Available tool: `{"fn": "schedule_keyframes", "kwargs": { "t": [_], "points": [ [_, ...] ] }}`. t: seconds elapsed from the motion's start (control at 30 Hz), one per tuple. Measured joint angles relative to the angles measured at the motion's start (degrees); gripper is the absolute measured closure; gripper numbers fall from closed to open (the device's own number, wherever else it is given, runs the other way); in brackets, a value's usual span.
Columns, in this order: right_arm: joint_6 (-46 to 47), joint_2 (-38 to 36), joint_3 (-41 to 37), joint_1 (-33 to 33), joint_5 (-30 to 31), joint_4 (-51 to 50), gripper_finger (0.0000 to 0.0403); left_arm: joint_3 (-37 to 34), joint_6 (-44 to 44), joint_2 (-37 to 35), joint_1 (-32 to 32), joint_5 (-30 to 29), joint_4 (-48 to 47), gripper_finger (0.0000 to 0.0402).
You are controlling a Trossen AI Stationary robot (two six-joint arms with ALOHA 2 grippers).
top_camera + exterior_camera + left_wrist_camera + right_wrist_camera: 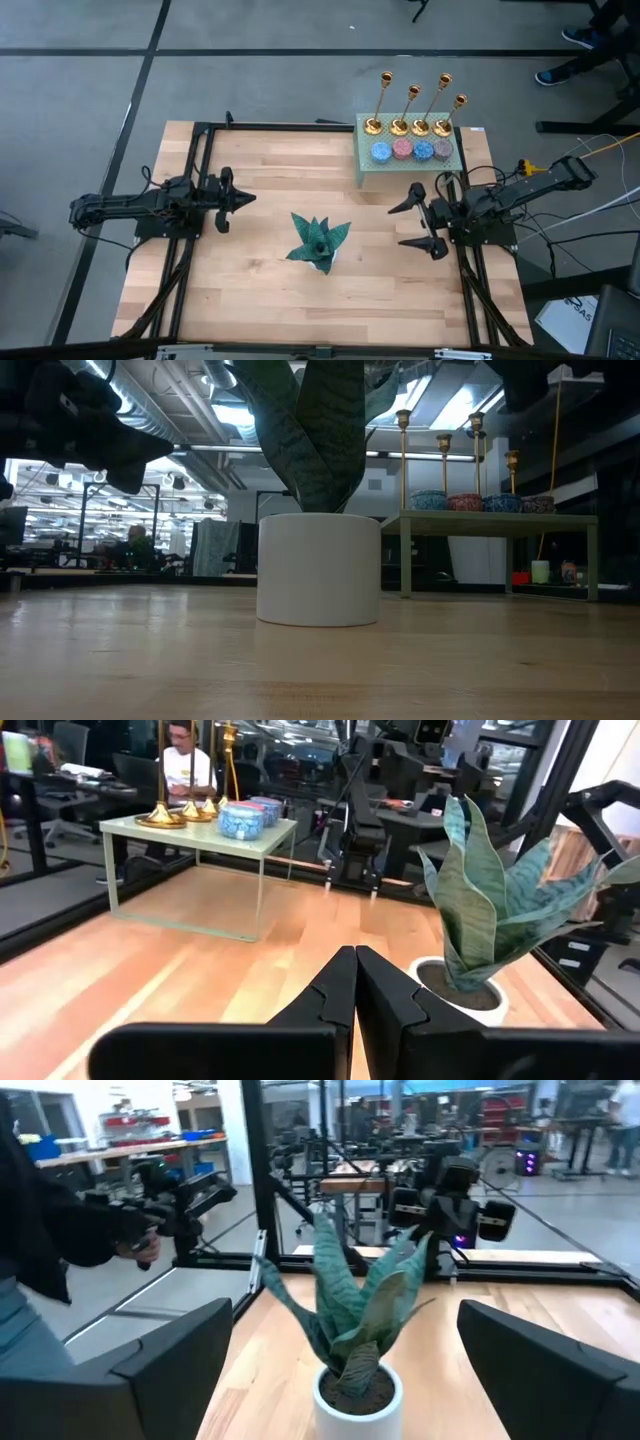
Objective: Stock candles and holders on shelf
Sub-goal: Return to Home Position
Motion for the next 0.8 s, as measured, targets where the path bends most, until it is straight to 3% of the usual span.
{"fn": "schedule_keyframes", "kwargs": {
  "t": [0.27, 0.47, 0.63, 0.73, 0.8],
  "points": [
    [-2.56, -0.06, 0.00, 0.04, -4.57, -1.78, 0.0013, 0.00, -7.10, 0.02, 0.00, -0.25, -0.92, 0.0396],
    [-4.66, -2.33, 0.00, 0.02, -4.31, -8.26, 0.0013, 0.00, -8.02, 0.02, 0.00, -0.30, -0.92, 0.0396],
    [-5.91, -6.13, -0.26, 0.03, -0.72, -11.99, 0.0013, 0.00, -8.02, 0.02, 0.00, -0.33, -0.92, 0.0396],
    [-5.89, -8.52, -4.67, 0.04, -0.06, -6.20, 0.0013, 0.00, -8.02, 0.02, 0.00, -0.34, -0.92, 0.0396],
    [-5.69, -9.62, -9.52, 0.04, -0.08, 2.90, 0.0013, 0.00, -8.04, 0.02, 0.00, -0.34, -0.90, 0.0396]
  ]
}}
